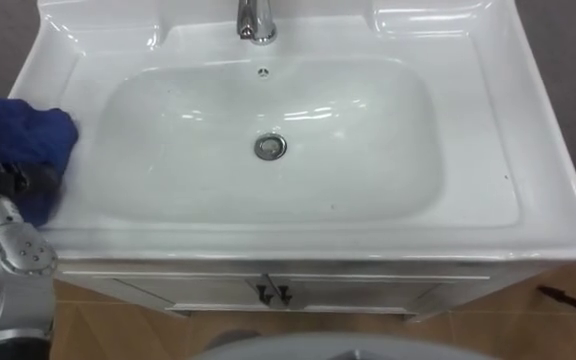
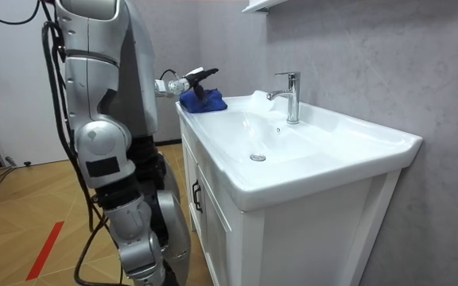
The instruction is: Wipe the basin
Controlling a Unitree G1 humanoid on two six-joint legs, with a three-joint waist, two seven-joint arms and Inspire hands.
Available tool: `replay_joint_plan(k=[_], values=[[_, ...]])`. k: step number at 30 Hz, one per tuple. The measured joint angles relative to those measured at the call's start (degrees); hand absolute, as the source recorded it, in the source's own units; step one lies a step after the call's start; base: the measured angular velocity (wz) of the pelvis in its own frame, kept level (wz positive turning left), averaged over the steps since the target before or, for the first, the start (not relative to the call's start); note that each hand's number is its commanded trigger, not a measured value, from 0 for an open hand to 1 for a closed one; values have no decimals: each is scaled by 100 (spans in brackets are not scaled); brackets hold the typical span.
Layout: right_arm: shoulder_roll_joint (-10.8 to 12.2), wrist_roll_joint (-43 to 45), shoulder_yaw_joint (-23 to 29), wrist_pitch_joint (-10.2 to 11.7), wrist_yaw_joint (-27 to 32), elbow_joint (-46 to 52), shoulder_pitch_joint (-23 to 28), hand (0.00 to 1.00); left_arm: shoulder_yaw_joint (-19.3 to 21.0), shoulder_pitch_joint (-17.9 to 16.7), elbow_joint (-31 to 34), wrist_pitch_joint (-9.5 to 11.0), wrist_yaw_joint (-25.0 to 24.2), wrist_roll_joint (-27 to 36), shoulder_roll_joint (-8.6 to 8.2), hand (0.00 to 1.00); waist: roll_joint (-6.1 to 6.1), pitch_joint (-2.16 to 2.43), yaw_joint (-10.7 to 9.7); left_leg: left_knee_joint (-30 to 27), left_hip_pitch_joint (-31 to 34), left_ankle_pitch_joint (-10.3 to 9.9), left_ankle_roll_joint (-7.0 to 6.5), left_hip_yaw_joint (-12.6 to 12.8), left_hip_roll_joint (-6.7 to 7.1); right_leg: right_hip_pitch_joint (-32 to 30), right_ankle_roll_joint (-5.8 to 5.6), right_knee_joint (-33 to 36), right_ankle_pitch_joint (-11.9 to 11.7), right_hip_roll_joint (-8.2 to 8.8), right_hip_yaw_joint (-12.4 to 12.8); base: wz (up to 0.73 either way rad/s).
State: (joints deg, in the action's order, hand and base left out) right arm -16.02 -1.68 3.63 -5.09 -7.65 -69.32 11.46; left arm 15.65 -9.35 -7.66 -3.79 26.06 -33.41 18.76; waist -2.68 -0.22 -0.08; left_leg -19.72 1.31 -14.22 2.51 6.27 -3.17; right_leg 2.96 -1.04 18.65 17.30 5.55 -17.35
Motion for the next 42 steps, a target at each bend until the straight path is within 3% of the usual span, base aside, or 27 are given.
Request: replay_joint_plan(k=[10, 23, 26, 29, 35, 39, 42], values=[[25, 7, 1, 4, 71, 18, -1, 0, -13, 374, 258, 63, -2, 9, 0, 0, -100, -18, -174, 40, -25, 0, 1, 26, 2, -3, 0, -26, -1, -11, 70, -3], [63, 11, 4, 6, 69, -5, 10, 0, -4, 532, 259, 162, 34, 11, 1, 0, -91, -5, -149, 171, -196, 0, 1, 52, 0, 110, -8, -91, -20, -45, 162, -3], [66, -7, 4, 5, 55, 16, 37, 0, 0, 533, 401, 172, 34, 12, 23, 0, -100, 21, -76, 182, -205, -1, 2, 46, -2, 114, -5, -99, -24, -54, 174, 0], [63, -1, 12, 5, 59, 25, 61, 0, 107, 535, 738, 205, 41, 7, 140, 0, -131, 24, 57, 166, -203, -1, 2, 67, -7, 114, -2, -99, -34, -57, 188, -3], [12, 224, 62, -1, 56, 57, 128, 0, 899, 540, 772, 247, 199, -3, 389, 0, -295, 10, 225, 220, -246, 0, 2, 82, -3, 129, -5, -93, -48, -49, 194, 0], [8, 221, 219, 4, 64, 49, 206, 0, 1547, 516, 739, 243, 319, 11, 652, 0, -298, 0, 433, 238, -295, 2, 6, 91, 3, 157, -8, -146, -47, -44, 199, 1], [-14, 253, 212, 4, 69, 48, 202, 0, 1700, 438, 283, 250, 623, 9, 928, 0, -303, 8, 552, 237, -277, 2, 6, 3, 20, 211, -21, -218, -61, -49, 131, 11]])
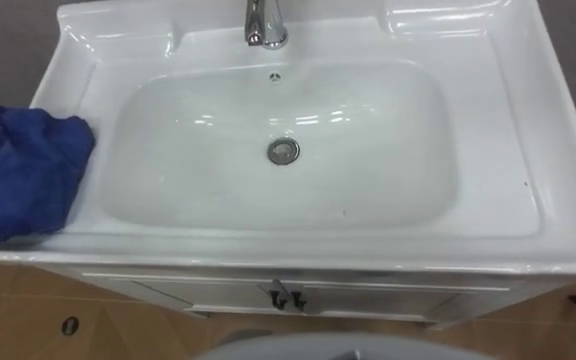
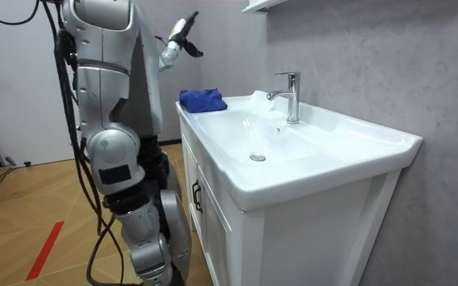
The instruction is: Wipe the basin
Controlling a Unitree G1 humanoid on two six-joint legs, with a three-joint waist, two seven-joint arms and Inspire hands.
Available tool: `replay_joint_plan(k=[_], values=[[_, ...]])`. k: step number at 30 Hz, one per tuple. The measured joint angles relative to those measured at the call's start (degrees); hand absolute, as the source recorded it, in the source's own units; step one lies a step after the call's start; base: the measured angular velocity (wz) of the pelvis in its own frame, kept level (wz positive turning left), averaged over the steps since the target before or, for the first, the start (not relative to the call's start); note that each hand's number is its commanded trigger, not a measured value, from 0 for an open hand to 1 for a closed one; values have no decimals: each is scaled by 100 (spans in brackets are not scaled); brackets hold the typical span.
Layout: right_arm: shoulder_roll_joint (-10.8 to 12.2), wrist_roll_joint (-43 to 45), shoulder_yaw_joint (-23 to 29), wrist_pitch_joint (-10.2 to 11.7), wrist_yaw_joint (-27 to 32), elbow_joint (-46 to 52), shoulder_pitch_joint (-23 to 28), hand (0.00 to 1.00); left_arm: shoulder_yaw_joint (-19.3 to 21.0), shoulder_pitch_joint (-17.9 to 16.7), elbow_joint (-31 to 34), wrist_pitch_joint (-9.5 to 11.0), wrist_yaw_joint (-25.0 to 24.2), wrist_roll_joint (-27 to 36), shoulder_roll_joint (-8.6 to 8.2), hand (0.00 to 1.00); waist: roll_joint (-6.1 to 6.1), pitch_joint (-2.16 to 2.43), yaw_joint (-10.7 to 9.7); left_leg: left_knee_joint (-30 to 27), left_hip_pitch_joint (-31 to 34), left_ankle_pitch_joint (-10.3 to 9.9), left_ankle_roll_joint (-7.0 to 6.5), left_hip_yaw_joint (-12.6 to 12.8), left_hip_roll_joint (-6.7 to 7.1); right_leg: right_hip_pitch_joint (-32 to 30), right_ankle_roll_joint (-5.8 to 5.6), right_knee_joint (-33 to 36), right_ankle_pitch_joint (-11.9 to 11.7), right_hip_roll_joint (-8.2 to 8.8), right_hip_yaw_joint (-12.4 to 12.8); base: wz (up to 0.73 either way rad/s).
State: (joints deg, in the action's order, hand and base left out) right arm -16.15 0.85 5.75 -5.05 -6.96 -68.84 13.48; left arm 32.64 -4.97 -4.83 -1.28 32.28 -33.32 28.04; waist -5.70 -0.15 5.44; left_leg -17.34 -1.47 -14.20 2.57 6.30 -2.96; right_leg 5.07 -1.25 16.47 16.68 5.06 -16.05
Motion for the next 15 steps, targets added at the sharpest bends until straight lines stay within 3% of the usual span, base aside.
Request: replay_joint_plan(k=[2, 3, 5, 7, 9, 12, 13, 15], values=[[-4, 1, 0, 9, -2, 7, 19, 0, 121, -93, -294, -6, 108, 1, 11, 0, -9, 13, 82, -1, 8, 1, -1, -40, 11, 34, -9, -45, -6, 1, -38, 15], [-5, 8, 6, 9, -5, 18, 38, 0, 143, -197, -416, -8, 137, 4, 10, 0, -42, 44, 133, -8, 7, 1, -1, -109, 28, 75, -20, -76, -13, 1, -71, 22], [-19, 94, 18, 6, -8, 27, 18, 0, 156, -475, -546, -11, 224, 215, 9, 0, -23, 47, 144, -18, 26, 0, -2, -206, 59, 103, -24, -81, -12, 16, -144, 22], [-39, 71, 14, 12, 27, 29, -6, 0, 200, -770, -711, -12, 366, 694, 8, 0, -17, 58, 308, -20, 37, 0, -2, -242, 61, 116, -25, -68, -12, 12, -162, 7], [-102, 103, 3, 11, 44, 32, -18, 0, 323, -824, -943, -8, 555, 945, 1, 0, -17, 61, 443, -18, 36, 0, -2, -283, 64, 111, -25, -55, -10, 15, -162, 4], [-205, 156, 13, 3, 57, 48, -61, 0, 645, -940, -1286, 46, 999, 1598, -15, 0, 5, 61, 458, -19, 64, 1, -2, -400, 127, 96, -42, -7, 68, 79, -290, 16], [-228, 160, 6, -2, 59, 68, -87, 0, 747, -1021, -1371, 55, 1148, 1872, -56, 0, 62, 44, 516, -29, 82, 1, -3, -448, 153, 80, -52, 46, 102, 104, -311, 17], [-218, 162, -4, -9, 84, 178, -73, 0, 814, -1158, -1610, 154, 1279, 2222, -79, 0, 99, 78, 651, -5, 95, 8, -14, -474, 164, 26, -43, 88, 117, 118, -298, -1]])
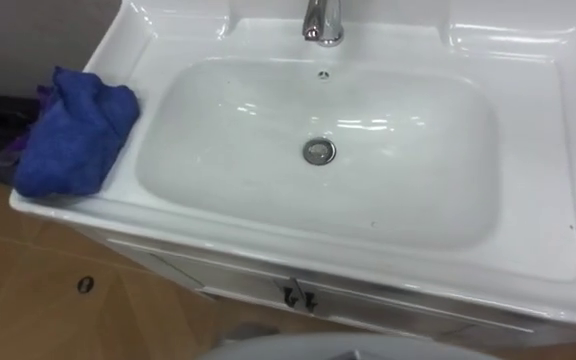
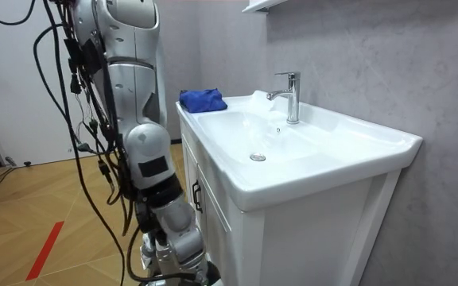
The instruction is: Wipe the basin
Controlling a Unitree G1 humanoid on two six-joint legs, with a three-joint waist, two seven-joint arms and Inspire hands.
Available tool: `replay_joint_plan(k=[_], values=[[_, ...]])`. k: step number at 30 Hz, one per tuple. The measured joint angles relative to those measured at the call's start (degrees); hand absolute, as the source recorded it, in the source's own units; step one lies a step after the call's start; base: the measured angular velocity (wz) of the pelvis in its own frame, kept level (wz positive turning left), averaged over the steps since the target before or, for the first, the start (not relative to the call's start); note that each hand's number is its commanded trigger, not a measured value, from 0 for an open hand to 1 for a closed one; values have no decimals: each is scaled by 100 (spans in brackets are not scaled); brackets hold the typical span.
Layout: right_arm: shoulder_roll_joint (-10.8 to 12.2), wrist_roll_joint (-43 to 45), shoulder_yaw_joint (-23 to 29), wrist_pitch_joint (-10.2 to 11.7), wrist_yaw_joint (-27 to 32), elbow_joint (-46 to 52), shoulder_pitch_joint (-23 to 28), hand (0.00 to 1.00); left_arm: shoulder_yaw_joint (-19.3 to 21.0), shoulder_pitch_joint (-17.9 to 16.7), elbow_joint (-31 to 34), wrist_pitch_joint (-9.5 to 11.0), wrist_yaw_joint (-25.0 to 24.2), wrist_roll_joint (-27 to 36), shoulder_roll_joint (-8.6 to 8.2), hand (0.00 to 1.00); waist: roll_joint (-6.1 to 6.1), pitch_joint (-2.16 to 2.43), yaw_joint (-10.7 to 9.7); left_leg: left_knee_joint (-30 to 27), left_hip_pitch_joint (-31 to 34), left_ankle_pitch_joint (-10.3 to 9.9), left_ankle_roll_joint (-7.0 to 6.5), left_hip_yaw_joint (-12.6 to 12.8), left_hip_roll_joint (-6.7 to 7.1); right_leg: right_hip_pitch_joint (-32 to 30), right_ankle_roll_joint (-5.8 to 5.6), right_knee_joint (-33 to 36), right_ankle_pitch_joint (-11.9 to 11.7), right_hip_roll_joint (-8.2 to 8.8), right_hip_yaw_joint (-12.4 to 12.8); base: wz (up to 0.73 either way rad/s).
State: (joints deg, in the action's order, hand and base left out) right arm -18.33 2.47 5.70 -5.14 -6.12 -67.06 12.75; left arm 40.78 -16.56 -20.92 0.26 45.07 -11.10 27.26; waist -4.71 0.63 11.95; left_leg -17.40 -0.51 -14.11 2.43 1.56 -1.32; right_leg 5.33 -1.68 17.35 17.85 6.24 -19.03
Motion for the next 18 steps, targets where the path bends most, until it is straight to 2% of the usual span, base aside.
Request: replay_joint_plan(k=[2, 4, 5, 6, 7, 11, 12, 14, 18], values=[[0, -54, -12, 2, -4, 52, 28, 0, 3, -170, -248, 22, 109, 373, -60, 0, -10, 21, 116, 2, -5, 0, -1, 0, 10, -25, 1, 55, 26, 22, 12, -4], [8, -66, -145, -89, 11, 39, -8, 0, -4, -455, -624, 34, 228, 821, -354, 0, 80, 30, 106, 2, -14, 11, -16, -61, 40, 27, -9, 58, 26, 47, -67, 15], [14, -69, -171, -115, 4, 39, -6, 0, -5, -513, -693, 23, 232, 891, -452, 0, 76, 22, 108, 3, -14, 11, -17, -67, 43, 27, -15, 64, 30, 52, -73, 13], [18, -73, -171, -138, -17, 47, -2, 0, -9, -673, -825, 3, 236, 983, -661, 0, 97, 22, 109, -4, -11, 11, -17, -93, 51, 34, -19, 59, 33, 55, -82, 9], [10, -77, -169, -183, -28, 67, -17, 0, -88, -792, -1054, -1, 239, 1135, -802, 0, 129, 16, 101, -18, 1, 11, -17, -141, 62, 40, -27, 60, 40, 63, -103, 11], [16, -131, -158, -244, -71, 60, 27, 0, -311, -947, -1895, -42, 127, 1564, -1038, 0, 235, 16, 82, -15, 13, 13, -20, -211, 84, 68, -37, 59, 54, 72, -168, 11], [17, -214, -167, -242, -89, 24, 28, 0, -423, -945, -2274, -43, 61, 1601, -1084, 0, 254, 12, 73, -11, -9, 13, -21, -215, 86, 93, -38, 59, 54, 74, -170, 4], [17, -217, -165, -242, -155, 23, 30, 0, -822, -1002, -2902, -84, -103, 1620, -1175, 0, 289, 8, -48, -22, -49, 13, -22, -237, 95, 150, -39, 58, 55, 78, -185, 6], [37, -282, -222, -237, -192, -45, 25, 0, -1406, -993, -3326, -121, -322, 1679, -1391, 0, 325, -1, -206, 2, -107, 19, -29, -243, 96, 205, -44, 62, 61, 86, -203, 1]])
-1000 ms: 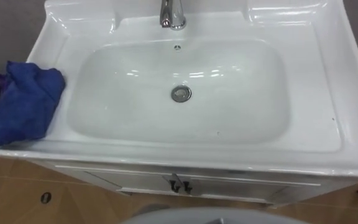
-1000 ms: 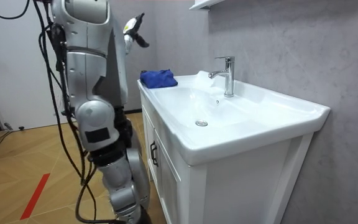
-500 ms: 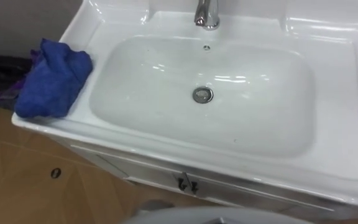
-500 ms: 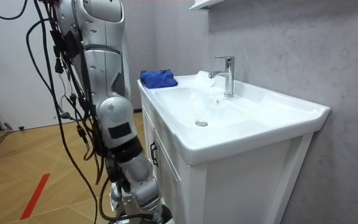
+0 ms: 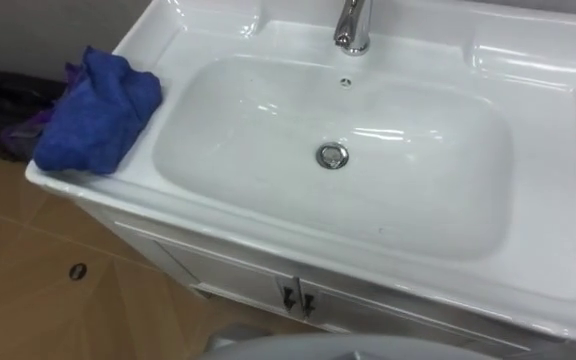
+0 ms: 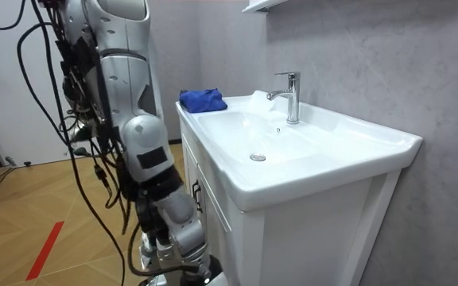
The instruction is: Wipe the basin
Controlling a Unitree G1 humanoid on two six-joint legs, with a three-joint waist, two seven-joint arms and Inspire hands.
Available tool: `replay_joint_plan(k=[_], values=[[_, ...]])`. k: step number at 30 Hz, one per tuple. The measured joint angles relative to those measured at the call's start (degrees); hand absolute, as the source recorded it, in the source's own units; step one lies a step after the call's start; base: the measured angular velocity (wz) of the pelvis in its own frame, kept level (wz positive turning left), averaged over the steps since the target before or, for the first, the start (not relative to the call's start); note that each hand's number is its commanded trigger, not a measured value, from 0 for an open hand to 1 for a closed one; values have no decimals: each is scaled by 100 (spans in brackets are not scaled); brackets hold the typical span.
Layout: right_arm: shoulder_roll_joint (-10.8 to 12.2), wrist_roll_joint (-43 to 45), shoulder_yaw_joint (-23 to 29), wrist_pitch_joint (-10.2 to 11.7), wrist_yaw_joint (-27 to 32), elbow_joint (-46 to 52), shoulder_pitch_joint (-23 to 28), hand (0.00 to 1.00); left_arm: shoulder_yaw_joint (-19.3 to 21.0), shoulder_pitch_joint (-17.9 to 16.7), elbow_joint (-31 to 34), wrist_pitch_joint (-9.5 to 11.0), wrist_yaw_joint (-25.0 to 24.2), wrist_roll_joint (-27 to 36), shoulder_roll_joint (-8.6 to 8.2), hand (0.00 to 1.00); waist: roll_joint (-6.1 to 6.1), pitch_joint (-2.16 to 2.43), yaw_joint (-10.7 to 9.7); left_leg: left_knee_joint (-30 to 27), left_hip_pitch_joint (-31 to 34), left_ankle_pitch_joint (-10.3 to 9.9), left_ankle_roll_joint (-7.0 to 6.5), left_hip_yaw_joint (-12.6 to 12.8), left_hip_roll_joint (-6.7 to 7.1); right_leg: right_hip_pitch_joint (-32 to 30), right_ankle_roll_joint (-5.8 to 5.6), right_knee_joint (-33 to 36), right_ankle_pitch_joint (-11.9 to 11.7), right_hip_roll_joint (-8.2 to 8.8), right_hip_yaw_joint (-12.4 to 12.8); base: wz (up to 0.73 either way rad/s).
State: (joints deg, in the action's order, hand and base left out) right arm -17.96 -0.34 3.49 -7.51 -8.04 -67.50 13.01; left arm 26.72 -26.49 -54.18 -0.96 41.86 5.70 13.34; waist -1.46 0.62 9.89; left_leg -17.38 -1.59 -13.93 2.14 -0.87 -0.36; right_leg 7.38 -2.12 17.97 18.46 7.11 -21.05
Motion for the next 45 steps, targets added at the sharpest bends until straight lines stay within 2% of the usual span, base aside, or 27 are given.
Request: replay_joint_plan(k=[2, 5, 7, 10, 18, 23, 25, 32, 34, 40, 45], values=[[18, -44, 1, -3, -40, -53, 2, 0, -132, 93, -152, 0, -195, -2, -61, 0, 20, 0, -59, 7, 0, 1, -1, -3, 0, 0, 0, -1, 0, -2, 4, 0], [68, -142, 1, -2, -89, -162, -19, 0, -337, 136, -269, -19, -378, 9, -102, 0, 88, -5, -280, 16, 4, 5, -3, -2, 3, 21, 0, -11, -1, -2, -1, 0], [87, -178, 2, -2, -84, -270, -66, 0, -566, 220, -265, -37, -457, 36, -116, 0, 140, -35, -409, -14, 35, 6, -5, -2, 8, 16, -2, -27, -1, -1, -3, 0], [103, -190, 2, -7, -82, -383, -147, 0, -687, 335, -251, -38, -503, 35, -115, 0, 210, -52, -529, -21, 56, 6, -5, 10, 6, -33, -2, -36, -2, -5, 11, -1], [186, -140, 7, -8, -92, -369, -309, 0, -781, 468, -197, -34, -888, -24, -112, 0, 386, -35, -505, -30, 144, 6, -6, 128, -2, -153, -3, -27, -4, 18, 44, -5], [229, -191, -4, -10, -87, -365, -513, 0, -880, 696, -382, -40, -1170, -31, -113, 0, 489, -65, -484, -181, 310, -9, -24, 267, -16, -253, -15, -10, -11, 27, 69, 0], [229, -241, -27, -9, -80, -350, -534, 0, -951, 780, -470, -38, -1332, -65, -111, 0, 515, -65, -470, -243, 341, -49, -72, 371, -35, -258, -28, -12, -19, 28, 74, 0], [239, -305, -226, -32, -83, -366, -493, 0, -1010, 865, -827, -149, -1883, -150, -114, 0, 515, -70, -472, -451, 408, -254, -141, 549, -102, -267, -96, -11, -64, 15, 127, -5], [240, -307, -232, -97, -79, -383, -481, 0, -1028, 979, -979, -160, -2039, -187, -115, 0, 492, -71, -475, -483, 430, -322, -176, 562, -104, -269, -125, 6, -94, 14, 146, -4], [249, -399, -254, -119, -37, -378, -543, 0, -1203, 1140, -1122, -161, -2277, -407, -119, 0, 420, -80, -461, -521, 395, -388, -265, 711, -102, -285, -195, 67, -225, 44, 236, -14], [259, -394, -404, -127, -24, -388, -556, 0, -1248, 1180, -1131, -192, -2415, -417, -117, 0, 413, -80, -486, -536, 391, -400, -324, 846, -100, -341, -239, 71, -344, 77, 254, -15]])
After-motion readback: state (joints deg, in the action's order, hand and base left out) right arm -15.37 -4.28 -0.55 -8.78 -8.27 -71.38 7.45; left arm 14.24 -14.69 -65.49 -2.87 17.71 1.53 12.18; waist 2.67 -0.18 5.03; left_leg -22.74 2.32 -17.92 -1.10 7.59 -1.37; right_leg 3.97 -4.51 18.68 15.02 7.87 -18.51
